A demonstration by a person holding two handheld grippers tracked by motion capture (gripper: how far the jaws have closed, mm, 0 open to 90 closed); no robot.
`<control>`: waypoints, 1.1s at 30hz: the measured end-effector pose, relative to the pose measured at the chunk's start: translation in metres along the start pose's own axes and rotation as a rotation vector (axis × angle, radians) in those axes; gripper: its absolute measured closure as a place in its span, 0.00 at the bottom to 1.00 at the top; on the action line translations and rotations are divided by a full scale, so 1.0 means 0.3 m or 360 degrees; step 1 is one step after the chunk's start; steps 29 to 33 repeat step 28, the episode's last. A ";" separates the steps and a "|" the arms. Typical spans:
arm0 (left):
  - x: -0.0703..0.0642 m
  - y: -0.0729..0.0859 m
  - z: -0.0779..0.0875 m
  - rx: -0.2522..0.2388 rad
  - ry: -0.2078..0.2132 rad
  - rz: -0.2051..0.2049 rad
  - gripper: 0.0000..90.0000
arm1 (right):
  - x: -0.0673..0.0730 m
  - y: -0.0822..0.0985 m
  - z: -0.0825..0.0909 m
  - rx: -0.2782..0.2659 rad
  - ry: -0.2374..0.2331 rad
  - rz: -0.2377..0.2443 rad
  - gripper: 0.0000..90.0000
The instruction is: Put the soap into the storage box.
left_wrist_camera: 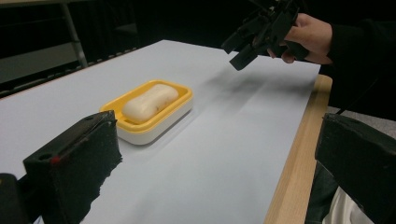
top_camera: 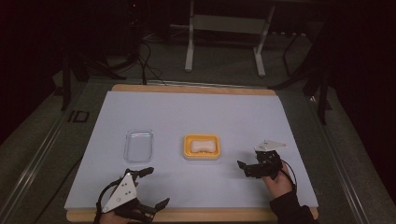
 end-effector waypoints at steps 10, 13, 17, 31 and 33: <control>-0.001 0.000 -0.001 0.0000 0.0001 -0.0001 0.00 | 0.004 -0.002 -0.003 -0.0010 -0.0016 0.0006 0.14; -0.001 0.000 -0.001 0.0003 0.0002 -0.0002 0.00 | 0.004 -0.001 -0.007 -0.0002 -0.0025 0.0004 0.14; -0.001 0.001 -0.001 0.0005 0.0000 -0.0002 0.00 | 0.003 -0.003 -0.009 -0.0015 -0.0022 0.0010 0.14; -0.003 0.001 0.000 0.0008 -0.0001 -0.0005 0.00 | 0.010 -0.005 -0.011 -0.0027 -0.0035 0.0035 0.14; -0.003 0.001 0.000 0.0008 -0.0001 -0.0005 0.00 | 0.010 -0.005 -0.011 -0.0027 -0.0035 0.0035 0.14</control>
Point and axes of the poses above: each handheld gripper's, and its own axes: z roughly backward along the jaws, y roughly out of its underside, x roughly to its left, the point moved 4 cm from there along -z, roughly forward along the jaws, and after that the axes turned 6 degrees about -x, right-handed, at the moved point
